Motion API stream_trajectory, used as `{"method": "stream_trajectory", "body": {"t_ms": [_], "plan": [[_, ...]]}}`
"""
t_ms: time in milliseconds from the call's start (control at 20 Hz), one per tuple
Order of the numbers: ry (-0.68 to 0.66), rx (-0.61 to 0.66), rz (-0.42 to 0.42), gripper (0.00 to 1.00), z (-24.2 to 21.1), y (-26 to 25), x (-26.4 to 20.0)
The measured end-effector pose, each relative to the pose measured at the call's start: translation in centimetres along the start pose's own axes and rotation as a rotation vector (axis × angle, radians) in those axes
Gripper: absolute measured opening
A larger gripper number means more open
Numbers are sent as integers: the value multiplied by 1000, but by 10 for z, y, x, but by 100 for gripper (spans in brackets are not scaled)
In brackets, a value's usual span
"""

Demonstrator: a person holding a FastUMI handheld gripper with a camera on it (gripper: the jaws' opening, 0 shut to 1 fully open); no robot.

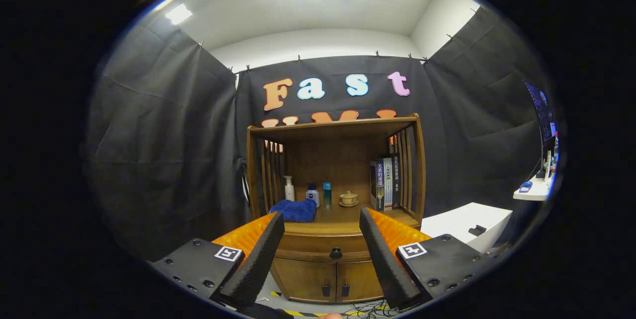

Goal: Pull open the drawer, take out the items inside it, and place them on the countertop above the cabinet.

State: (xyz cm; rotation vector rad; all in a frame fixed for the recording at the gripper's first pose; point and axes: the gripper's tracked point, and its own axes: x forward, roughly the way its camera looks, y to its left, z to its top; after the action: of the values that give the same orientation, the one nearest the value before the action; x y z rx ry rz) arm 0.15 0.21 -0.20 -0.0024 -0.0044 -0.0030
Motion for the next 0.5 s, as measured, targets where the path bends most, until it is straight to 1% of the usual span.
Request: {"method": "stream_trajectory", "body": {"t_ms": [100,250,400,500], "plan": [[-15,18,25,98,4,8,2],[-17,21,46,98,8,13,19],[-35,-2,22,98,10,8,42],[-33,-14,13,98,-1,6,60]]}}
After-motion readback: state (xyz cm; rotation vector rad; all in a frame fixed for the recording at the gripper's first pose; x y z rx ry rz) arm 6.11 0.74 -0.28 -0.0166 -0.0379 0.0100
